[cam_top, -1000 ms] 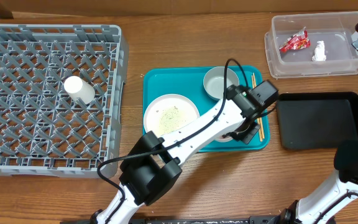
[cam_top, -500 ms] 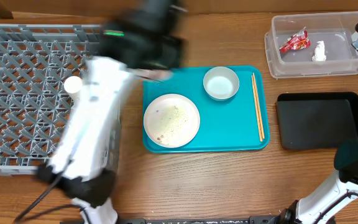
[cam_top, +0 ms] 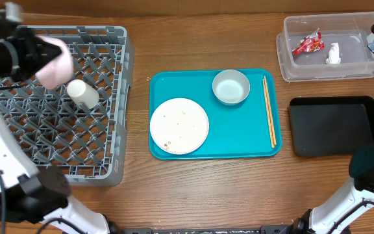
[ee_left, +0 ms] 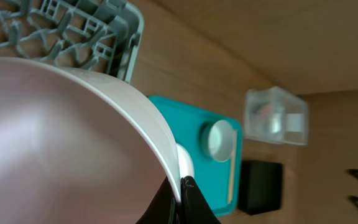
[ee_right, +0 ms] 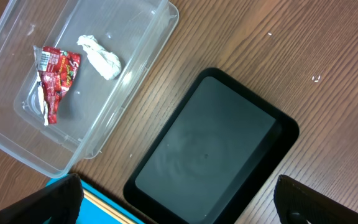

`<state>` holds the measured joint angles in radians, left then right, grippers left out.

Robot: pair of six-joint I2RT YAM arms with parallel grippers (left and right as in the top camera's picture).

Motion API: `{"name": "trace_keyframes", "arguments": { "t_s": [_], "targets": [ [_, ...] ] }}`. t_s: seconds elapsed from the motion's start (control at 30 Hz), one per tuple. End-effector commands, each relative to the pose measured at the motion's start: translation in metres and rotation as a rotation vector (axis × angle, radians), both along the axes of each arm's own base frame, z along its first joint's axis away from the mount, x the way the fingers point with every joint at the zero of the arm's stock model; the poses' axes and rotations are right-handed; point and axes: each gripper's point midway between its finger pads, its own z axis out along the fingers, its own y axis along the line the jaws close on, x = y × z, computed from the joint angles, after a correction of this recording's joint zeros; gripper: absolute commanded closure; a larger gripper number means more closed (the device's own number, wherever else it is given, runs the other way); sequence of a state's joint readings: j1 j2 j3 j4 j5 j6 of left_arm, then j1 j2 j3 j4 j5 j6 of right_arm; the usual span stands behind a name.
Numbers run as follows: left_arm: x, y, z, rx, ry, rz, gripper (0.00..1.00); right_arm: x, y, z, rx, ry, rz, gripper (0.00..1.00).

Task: Sort waste into correct bins and load items into the dishwasher
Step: 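Carry the bowl to the dish rack and set it down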

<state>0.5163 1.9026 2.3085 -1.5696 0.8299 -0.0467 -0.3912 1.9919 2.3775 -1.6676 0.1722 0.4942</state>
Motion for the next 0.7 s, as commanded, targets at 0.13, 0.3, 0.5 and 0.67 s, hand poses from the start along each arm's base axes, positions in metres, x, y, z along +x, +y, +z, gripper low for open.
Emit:
{"name": "trace_keyframes", "arguments": {
  "t_s": [0.13, 0.3, 0.5, 0.67],
  "targets": [
    [0.032, 0.052, -0.004, -0.443, -0.347, -0.125, 0.96, -0.001, 0.000, 0.017, -0.026, -0.048, -0.006, 0.00],
    [0.048, 0.094, -0.049, -0.635, -0.325, -0.038, 0.96, -0.001, 0.000, 0.017, -0.026, -0.048, -0.006, 0.00],
    [0.053, 0.120, -0.095, -0.689, -0.277, 0.025, 0.96, -0.001, 0.000, 0.017, -0.026, -0.048, -0.006, 0.00],
    [0.052, 0.126, -0.098, -0.654, -0.313, 0.017, 0.96, -0.001, 0.000, 0.017, -0.026, -0.048, -0.006, 0.00]
  ]
}}
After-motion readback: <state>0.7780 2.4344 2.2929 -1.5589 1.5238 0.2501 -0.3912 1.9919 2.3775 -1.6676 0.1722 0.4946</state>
